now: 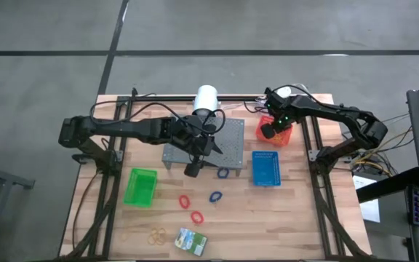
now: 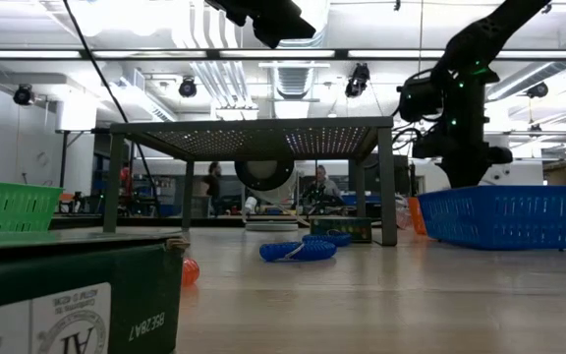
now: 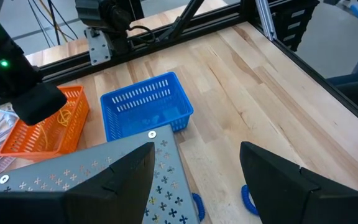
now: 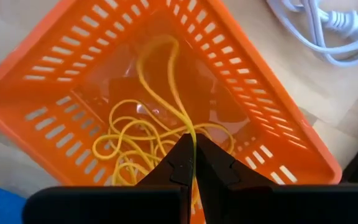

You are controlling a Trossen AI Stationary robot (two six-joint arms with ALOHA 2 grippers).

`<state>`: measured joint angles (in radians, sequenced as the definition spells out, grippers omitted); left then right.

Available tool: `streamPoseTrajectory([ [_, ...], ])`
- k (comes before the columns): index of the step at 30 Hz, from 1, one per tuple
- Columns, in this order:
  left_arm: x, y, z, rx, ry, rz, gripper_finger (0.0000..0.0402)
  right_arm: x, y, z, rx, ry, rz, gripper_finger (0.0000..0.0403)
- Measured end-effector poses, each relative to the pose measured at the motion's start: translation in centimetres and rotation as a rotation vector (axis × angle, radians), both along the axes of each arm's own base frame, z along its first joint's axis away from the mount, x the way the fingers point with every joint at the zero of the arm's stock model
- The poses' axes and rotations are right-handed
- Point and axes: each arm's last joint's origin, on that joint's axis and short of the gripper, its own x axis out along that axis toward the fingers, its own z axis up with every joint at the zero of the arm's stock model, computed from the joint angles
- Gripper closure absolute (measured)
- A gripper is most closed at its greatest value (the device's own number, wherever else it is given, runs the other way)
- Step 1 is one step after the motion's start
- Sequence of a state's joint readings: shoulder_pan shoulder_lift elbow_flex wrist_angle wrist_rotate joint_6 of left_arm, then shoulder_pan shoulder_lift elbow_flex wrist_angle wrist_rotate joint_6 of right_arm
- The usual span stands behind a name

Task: Pick & Place Office Desk Supplies
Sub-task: Put the yellow rubber band into the orange bin

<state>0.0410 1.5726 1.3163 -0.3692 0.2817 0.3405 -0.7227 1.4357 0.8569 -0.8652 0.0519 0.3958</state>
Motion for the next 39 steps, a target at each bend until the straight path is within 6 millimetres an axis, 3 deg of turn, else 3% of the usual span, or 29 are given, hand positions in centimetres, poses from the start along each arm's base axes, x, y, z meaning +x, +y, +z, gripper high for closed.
streamPoseTrajectory([
  [22, 0.0, 0.0, 0.0, 0.002, -0.001, -0.002, 0.0164, 0.48, -0.36, 0.13, -0.036, -0.05, 0.009, 0.0391],
  [39, 0.0, 0.0, 0.0, 0.002, -0.001, -0.001, 0.0164, 0.55, -0.3, 0.13, -0.036, -0.052, 0.009, 0.0295],
])
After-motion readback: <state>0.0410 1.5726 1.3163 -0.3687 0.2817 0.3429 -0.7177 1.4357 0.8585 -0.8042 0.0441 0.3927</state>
